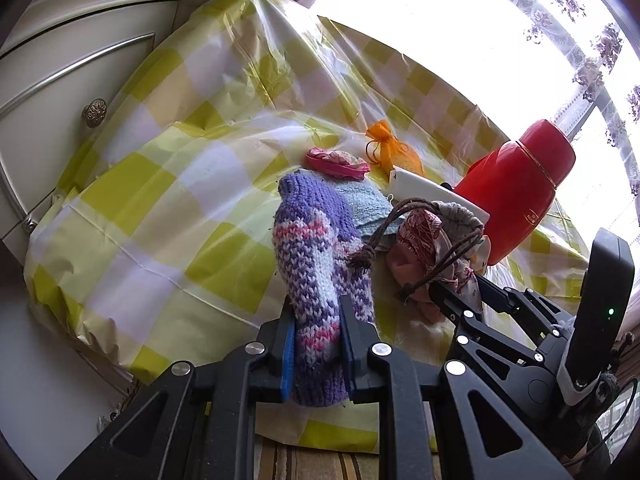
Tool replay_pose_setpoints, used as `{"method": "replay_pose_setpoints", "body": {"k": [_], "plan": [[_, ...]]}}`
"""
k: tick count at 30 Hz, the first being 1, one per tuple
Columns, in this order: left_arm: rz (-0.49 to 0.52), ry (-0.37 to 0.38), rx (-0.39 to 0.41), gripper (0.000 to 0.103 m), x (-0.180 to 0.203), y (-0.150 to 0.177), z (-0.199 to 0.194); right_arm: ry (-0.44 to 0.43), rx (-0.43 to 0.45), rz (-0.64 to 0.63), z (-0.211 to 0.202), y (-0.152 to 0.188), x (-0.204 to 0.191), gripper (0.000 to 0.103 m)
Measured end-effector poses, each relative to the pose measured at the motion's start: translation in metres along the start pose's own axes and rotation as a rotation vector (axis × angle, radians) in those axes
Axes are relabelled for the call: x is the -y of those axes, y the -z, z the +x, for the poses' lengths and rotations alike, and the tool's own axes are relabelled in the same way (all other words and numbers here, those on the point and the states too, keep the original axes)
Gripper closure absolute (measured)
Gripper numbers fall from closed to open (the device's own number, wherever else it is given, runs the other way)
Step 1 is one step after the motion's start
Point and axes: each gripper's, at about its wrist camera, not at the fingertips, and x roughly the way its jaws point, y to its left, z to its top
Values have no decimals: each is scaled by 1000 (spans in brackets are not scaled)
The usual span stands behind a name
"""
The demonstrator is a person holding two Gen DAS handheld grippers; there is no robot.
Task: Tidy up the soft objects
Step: 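Grasp the purple knit sock with the left gripper while the right gripper grasps the floral cloth, then carry the purple sock and floral cloth over the white box and open both grippers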
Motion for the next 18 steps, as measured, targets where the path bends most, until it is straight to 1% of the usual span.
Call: {"method": "replay_pose_setpoints", "body": {"k": [2,4,7,14,18], "plan": [[-1,0,3,83,0,0,-1,-21,9,26,-3,2,5,78],[-2,0,6,83,0,0,-2,-43,16,62,-8,5,10,79],[-6,0,11,83,-1,1,-4,-74,19,117,-19,11,18,80],[-16,-1,27,83,-3,3,-11,-102,24,195,-49,27,31,80],[-17,3,36,83,-3,5,-14,-150,40,269,-70,34,44,80]]}}
